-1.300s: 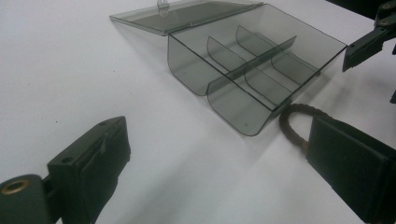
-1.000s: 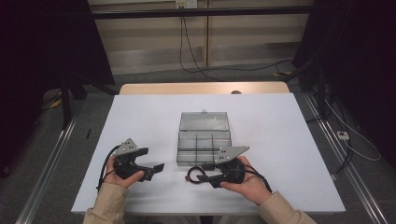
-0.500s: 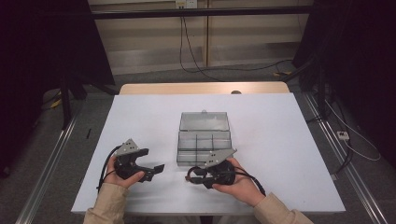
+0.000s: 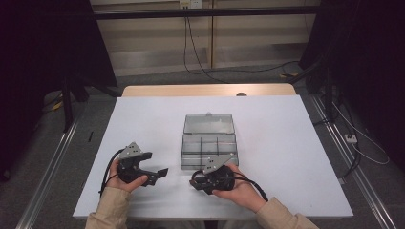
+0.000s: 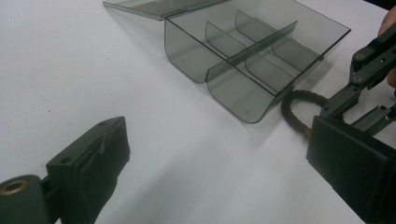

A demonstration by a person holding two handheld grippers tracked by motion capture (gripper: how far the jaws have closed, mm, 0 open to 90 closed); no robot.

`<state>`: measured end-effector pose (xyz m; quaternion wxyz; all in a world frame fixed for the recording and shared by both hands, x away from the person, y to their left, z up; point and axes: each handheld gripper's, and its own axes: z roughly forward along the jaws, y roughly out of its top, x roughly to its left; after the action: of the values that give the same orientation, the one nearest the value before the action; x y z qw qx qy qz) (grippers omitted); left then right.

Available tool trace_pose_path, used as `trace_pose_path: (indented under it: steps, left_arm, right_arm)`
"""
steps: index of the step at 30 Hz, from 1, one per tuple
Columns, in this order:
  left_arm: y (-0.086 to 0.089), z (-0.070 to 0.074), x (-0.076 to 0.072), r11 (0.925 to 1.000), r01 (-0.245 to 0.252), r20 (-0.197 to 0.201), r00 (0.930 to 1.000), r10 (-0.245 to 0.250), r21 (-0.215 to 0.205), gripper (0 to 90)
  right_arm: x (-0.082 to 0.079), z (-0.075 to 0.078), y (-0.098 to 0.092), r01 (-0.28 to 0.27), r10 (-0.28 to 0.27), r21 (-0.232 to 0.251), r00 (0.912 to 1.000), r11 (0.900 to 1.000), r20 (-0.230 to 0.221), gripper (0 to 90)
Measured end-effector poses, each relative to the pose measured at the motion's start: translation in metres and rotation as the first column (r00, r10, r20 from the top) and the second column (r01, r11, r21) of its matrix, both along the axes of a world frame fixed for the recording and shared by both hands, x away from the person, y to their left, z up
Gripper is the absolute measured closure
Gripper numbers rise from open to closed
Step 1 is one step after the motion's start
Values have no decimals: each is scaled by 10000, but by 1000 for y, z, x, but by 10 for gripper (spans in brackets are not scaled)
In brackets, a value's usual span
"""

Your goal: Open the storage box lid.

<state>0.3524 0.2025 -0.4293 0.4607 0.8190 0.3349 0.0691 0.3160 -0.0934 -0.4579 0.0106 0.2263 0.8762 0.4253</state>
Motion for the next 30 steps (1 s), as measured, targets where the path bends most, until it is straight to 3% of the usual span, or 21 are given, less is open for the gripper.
trace_pose_path:
  steps: [8, 16, 19, 23, 30]
  left_arm:
    - [1, 0, 0, 9999, -50, 60, 10000, 49, 90, 58]
    - [1, 0, 1, 10000, -22, 68, 10000, 22, 72, 58]
    - [1, 0, 1, 10000, -29, 62, 10000, 29, 51, 58]
    - [1, 0, 0, 10000, -29, 62, 10000, 29, 59, 58]
    - [1, 0, 0, 10000, -37, 88, 10000, 36, 65, 59]
  right_arm:
    - [-2, -1, 2, 124, -117, -275, 9996, 9995, 249, 840]
    - [0, -1, 1, 126, -125, -187, 9999, 9997, 94, 860]
    - [0, 1, -2, 4, -4, -75, 10000, 10000, -69, 863]
    - [-1, 9, -8, 4, 9, 530, 9997, 9986, -252, 864]
    - [-5, 19, -14, -191, 202, 885, 9997, 9959, -114, 864]
